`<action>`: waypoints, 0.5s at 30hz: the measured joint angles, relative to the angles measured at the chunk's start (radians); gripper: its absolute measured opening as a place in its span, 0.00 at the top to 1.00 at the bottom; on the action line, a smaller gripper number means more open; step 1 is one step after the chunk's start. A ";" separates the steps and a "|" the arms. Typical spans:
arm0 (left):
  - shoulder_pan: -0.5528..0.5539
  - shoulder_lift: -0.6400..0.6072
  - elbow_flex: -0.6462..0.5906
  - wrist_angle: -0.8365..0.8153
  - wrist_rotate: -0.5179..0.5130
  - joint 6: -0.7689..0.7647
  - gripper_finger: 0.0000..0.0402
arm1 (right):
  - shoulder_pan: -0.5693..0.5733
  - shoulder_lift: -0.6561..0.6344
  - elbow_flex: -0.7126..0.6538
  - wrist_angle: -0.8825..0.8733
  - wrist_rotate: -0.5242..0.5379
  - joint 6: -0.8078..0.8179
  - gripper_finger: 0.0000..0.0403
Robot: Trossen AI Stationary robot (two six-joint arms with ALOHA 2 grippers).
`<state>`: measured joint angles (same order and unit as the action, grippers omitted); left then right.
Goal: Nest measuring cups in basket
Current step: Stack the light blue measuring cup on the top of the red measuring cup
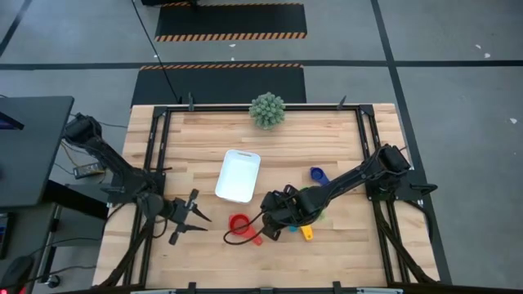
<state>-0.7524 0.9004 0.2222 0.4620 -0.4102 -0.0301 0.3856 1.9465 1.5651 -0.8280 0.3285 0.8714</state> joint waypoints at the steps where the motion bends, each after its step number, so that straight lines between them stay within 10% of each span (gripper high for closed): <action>1: 0.013 -0.033 0.000 -0.026 0.010 0.012 0.65 | -0.005 0.000 0.017 -0.023 0.002 0.000 0.31; 15: 0.065 -0.361 0.000 -0.330 0.042 0.038 0.65 | -0.014 0.088 0.073 -0.089 -0.030 0.049 0.32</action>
<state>-0.6876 0.5396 0.2226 0.1322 -0.3683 0.0074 0.3720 2.0348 1.6379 -0.9168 0.2984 0.9206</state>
